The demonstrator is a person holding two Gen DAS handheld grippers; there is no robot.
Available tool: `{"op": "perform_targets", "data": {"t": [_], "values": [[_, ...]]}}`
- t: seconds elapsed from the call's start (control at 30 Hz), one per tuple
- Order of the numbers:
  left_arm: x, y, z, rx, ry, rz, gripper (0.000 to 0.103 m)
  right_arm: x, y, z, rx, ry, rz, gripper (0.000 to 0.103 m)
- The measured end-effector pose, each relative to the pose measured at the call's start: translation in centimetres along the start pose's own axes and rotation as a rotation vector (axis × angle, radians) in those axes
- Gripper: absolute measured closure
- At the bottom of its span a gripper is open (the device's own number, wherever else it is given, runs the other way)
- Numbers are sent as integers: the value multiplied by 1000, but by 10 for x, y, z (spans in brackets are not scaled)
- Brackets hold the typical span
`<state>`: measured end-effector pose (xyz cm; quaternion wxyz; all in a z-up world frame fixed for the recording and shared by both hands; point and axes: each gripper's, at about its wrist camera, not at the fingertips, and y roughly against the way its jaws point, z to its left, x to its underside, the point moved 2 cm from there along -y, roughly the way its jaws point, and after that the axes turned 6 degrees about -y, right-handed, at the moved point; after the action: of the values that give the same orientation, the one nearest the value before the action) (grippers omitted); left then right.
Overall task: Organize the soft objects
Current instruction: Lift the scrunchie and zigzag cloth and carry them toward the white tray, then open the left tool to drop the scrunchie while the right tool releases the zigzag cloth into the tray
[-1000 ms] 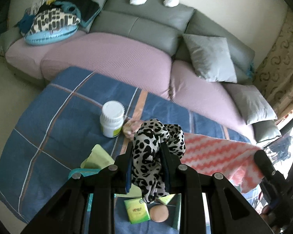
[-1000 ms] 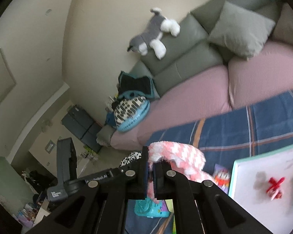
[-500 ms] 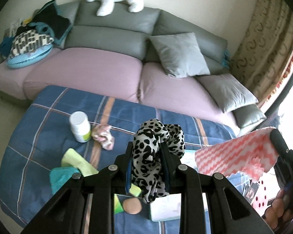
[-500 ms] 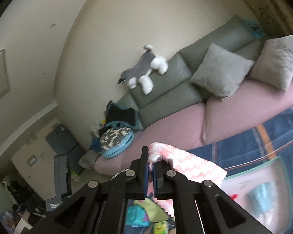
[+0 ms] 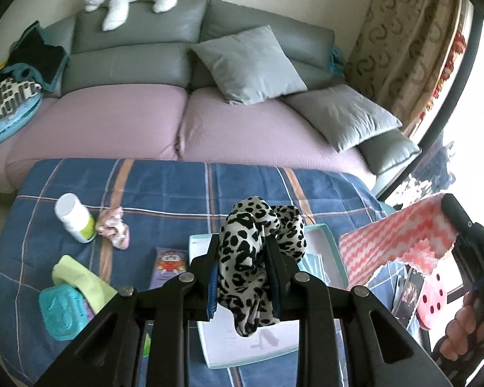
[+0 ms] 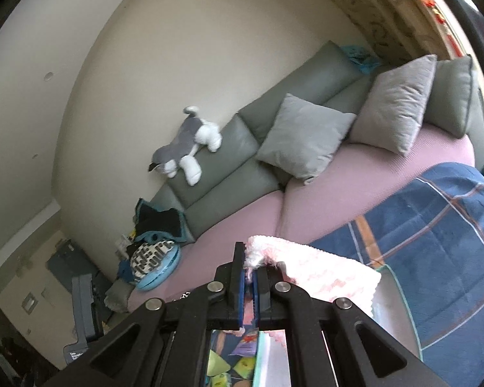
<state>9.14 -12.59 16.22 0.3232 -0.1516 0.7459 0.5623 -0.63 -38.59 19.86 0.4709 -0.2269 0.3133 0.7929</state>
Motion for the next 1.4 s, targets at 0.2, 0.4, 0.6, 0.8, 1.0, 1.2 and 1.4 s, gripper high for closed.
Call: {"op": "perform_targets", "data": {"t": [0.2, 0.4, 0.6, 0.8, 1.0, 1.2, 1.4], "values": [[1, -33, -8, 6, -7, 52, 76, 6, -14, -30, 52, -35, 40, 100], [10, -70, -2, -14, -16, 108, 76, 24, -47, -60, 105, -70, 115, 100], [31, -119, 9, -28, -6, 203, 76, 63, -91, -99, 202, -112, 253, 100], [51, -154, 19, -27, 29, 282, 76, 95, -121, -126, 316, -115, 380, 100], [64, -169, 18, -36, 32, 316, 75, 109, -127, -138, 420, -58, 436, 96], [66, -164, 17, -36, 24, 312, 67, 113, -127, -138, 502, -11, 462, 96], [59, -155, 17, -34, 21, 291, 59, 111, -124, -134, 526, 17, 455, 96]]}}
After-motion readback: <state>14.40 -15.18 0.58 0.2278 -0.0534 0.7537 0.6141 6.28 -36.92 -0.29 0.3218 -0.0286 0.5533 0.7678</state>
